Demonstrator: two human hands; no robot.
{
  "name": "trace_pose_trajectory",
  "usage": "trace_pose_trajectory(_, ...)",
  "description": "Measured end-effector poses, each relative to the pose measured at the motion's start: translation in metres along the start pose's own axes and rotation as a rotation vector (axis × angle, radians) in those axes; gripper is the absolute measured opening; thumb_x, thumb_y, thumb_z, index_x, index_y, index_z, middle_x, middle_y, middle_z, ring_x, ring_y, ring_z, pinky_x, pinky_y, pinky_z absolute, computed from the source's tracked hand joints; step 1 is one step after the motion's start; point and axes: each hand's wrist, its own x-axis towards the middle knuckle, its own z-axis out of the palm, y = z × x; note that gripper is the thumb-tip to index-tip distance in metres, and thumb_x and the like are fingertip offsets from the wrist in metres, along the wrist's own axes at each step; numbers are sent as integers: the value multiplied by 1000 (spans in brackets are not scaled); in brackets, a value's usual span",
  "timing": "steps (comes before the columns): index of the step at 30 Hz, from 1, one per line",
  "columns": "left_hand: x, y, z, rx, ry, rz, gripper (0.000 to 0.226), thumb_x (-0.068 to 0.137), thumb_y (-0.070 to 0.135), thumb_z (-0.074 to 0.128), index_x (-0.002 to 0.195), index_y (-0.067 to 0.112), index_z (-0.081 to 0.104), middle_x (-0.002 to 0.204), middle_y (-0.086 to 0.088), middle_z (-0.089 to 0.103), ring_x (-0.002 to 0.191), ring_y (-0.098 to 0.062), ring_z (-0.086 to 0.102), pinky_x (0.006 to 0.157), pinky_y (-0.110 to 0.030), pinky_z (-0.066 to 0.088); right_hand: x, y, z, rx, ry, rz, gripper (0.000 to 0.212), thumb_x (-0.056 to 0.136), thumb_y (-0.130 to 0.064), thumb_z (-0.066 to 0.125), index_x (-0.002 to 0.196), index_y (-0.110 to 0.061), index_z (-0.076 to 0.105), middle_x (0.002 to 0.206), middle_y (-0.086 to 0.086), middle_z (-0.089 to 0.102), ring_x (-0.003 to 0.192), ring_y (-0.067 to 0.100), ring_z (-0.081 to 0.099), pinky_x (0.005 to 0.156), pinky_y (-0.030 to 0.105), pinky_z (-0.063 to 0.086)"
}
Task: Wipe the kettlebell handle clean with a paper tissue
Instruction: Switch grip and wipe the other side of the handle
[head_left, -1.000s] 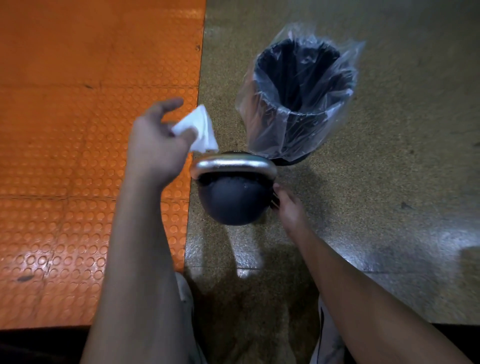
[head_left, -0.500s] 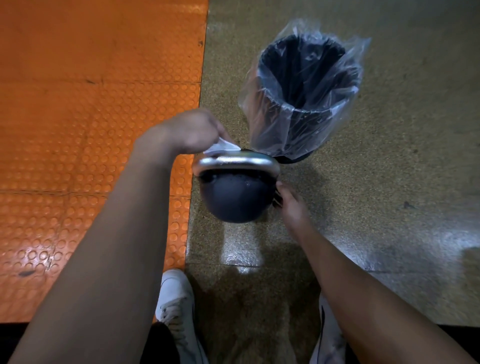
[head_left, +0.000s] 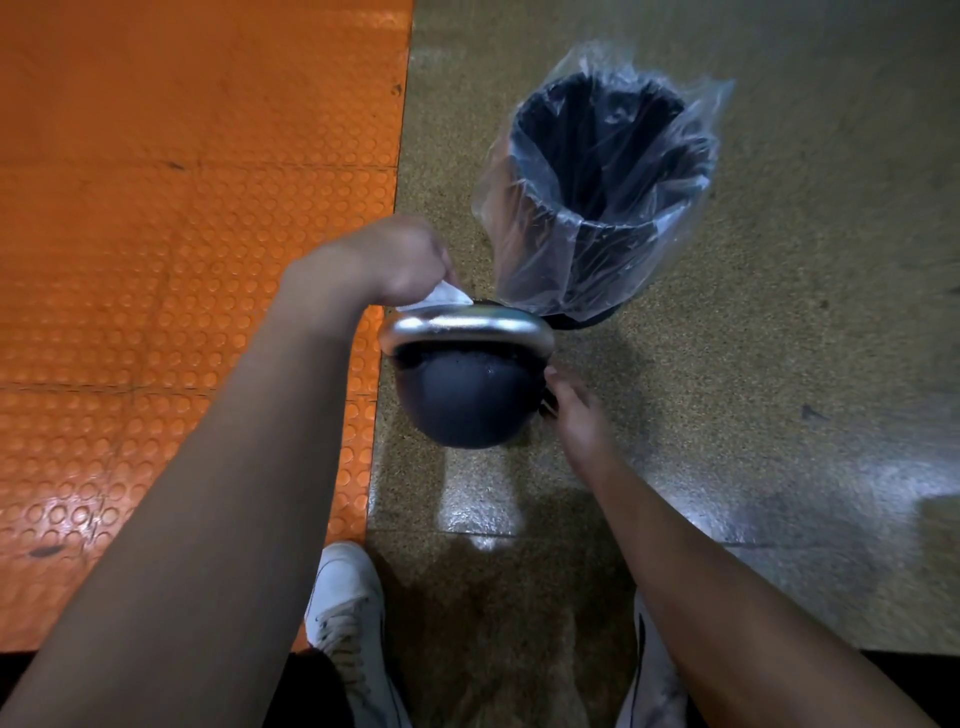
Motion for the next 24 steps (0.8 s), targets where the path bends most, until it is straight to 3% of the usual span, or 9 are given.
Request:
trace_pose_trajectory(3,2,10,-3,26,-25,-10,47,87,-2,41,106,20,78,115,-4,73,101,-22,60,80,-25,46,-1,-1,1,17,2,5,55,97,-54,63,143,-23,63,142,5,65,134,25,58,117,51,44)
trace_pose_trajectory(6,4,6,-7,83,-30,-17,43,90,3,41,107,19,78,119,-4,71,103,-25,61,80,-27,45,2,0,0,2,4,11,70,82,-67,68,139,-26,66,138,2,68,132,24,59,116,52,45)
trace_pose_trajectory(9,7,2,1,130,-94,-11,31,92,11,50,103,19,78,116,-5,73,103,-26,63,85,-32,51,-2,0,1,-33,-8,-7,68,86,-65,63,142,-27,64,141,2,66,133,24,58,116,52,44)
trace_pose_trajectory(15,0,3,-1,57,-46,7,43,88,3,44,104,24,78,118,-1,72,105,-23,62,84,-28,48,-1,-1,-1,-15,3,11,55,98,-55,61,142,-24,64,140,3,66,132,23,59,116,50,45)
trace_pose_trajectory(19,2,3,8,55,-51,-1,38,89,4,48,101,22,79,115,0,73,99,-19,61,80,-25,45,-5,-1,1,-52,-1,-12,77,80,-74,62,143,-30,62,142,0,66,133,22,58,116,51,44)
trace_pose_trajectory(24,-6,4,-2,-34,-14,-9,48,85,-3,43,102,23,79,109,1,74,101,-19,62,83,-26,49,-1,-3,0,-6,15,21,78,72,-75,67,135,-28,69,135,-1,70,129,22,62,116,51,45)
